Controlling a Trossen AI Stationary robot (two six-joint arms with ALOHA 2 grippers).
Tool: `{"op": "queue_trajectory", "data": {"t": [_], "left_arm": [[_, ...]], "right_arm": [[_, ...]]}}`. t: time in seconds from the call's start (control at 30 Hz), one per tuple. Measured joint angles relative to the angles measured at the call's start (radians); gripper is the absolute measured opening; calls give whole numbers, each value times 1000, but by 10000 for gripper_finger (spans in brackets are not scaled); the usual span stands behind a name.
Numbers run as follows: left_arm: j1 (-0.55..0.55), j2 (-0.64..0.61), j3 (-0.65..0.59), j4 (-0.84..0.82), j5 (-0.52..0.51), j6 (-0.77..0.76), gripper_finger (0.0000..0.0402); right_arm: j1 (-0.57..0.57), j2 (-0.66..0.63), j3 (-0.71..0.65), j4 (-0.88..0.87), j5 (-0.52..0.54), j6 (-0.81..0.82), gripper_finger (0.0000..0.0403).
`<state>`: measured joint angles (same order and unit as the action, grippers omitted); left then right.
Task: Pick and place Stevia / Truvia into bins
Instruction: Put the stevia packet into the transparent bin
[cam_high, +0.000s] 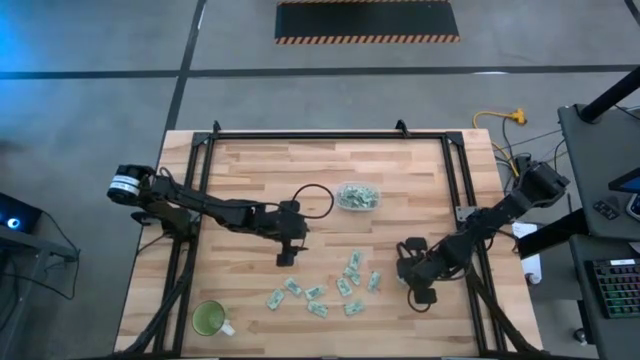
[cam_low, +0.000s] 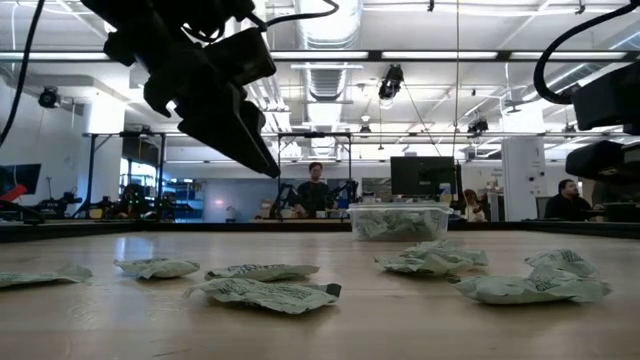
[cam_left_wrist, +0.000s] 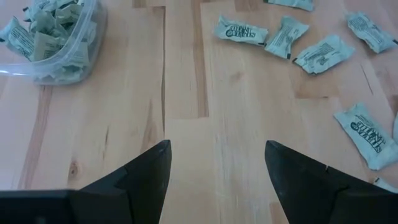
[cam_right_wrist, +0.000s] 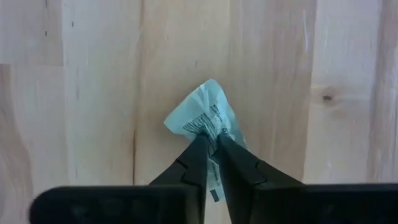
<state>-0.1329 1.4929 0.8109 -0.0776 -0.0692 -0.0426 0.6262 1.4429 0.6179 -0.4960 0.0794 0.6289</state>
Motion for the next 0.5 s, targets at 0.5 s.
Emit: {"op": "queue_trajectory", "data": {"t": [0.5], "left_arm": [[0,0,0,2,0,2,242]], "right_arm": [[-1,-37,58,-40,149,-37,9]]}}
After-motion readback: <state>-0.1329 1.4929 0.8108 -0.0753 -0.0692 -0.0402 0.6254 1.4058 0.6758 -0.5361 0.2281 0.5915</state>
